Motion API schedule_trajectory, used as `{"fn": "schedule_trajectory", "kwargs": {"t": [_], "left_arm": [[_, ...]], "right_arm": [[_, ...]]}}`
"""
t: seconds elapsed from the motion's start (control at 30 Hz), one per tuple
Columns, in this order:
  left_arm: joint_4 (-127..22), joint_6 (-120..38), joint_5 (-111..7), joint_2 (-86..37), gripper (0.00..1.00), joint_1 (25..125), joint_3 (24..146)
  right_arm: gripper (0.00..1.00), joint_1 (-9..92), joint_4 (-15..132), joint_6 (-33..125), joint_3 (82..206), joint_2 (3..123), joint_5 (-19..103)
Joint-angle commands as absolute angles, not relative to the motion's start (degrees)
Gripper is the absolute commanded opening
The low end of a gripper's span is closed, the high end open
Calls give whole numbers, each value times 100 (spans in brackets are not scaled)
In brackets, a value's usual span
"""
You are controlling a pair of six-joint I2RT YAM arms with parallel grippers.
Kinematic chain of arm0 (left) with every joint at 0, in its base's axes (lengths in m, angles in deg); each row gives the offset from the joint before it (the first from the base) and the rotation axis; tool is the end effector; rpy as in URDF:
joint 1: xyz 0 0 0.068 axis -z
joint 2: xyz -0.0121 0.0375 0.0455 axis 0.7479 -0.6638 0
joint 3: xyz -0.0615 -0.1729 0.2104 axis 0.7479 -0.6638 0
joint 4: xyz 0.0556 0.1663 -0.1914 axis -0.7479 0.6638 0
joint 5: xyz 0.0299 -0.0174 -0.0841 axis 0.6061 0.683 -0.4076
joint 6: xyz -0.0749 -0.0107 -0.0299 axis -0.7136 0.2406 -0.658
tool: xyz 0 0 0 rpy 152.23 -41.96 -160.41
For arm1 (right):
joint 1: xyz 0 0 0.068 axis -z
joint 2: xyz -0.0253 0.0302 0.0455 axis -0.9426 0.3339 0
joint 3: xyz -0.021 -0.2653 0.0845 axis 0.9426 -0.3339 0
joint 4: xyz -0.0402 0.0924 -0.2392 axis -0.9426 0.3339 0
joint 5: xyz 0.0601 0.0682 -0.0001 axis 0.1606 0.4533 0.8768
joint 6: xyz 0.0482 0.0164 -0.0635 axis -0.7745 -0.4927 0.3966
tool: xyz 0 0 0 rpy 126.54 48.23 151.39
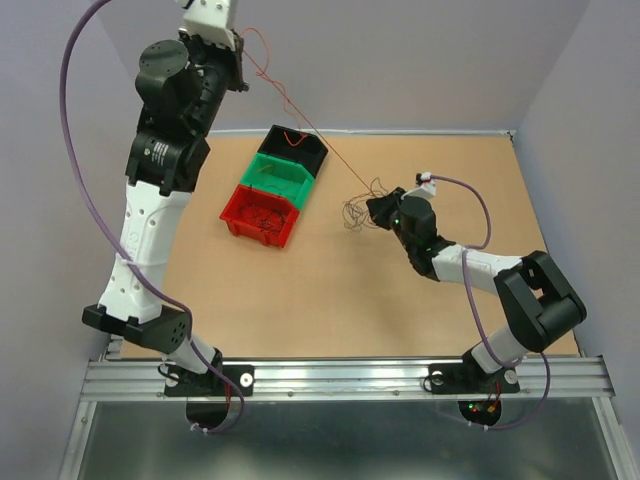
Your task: Untangle the cables
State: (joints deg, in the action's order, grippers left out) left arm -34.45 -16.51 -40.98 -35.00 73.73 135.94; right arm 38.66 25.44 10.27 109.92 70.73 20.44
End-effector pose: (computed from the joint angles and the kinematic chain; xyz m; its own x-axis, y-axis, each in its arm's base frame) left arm 0.2666 -0.1221 0.6307 0.4086 0.0613 -0.9107 0.2981 0.9341 0.1966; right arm 0.3156 0.1758 0.2083 -0.3738 0.5414 -0.7531 -0.0816 0.7896 0.6081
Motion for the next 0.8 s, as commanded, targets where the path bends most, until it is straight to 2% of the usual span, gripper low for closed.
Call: {"fn": "schedule_trajectory", "kwargs": {"t": [0.0,0.27,0.57,0.7,0.77], "left_arm": [[-5066,-2455,-3133,-3298,0,6205,14383],[-5550,-2588,-3230,-2964,0,5914,13601],[-5751,-2790,-2307,-2851,0,5747,13742],[-5840,-2773,-3508,-2762,0,5738,13452],[-5849,-2729,-4624,-2797,0,5738,13355]], "right_arm": [[7,4386,3919,492,10608,7277,1177],[11,4457,4297,325,10687,7155,544],[15,5485,4587,-326,10090,6048,253],[14,5494,4587,-160,10142,5757,385],[15,5494,4587,322,10238,5591,612]]}}
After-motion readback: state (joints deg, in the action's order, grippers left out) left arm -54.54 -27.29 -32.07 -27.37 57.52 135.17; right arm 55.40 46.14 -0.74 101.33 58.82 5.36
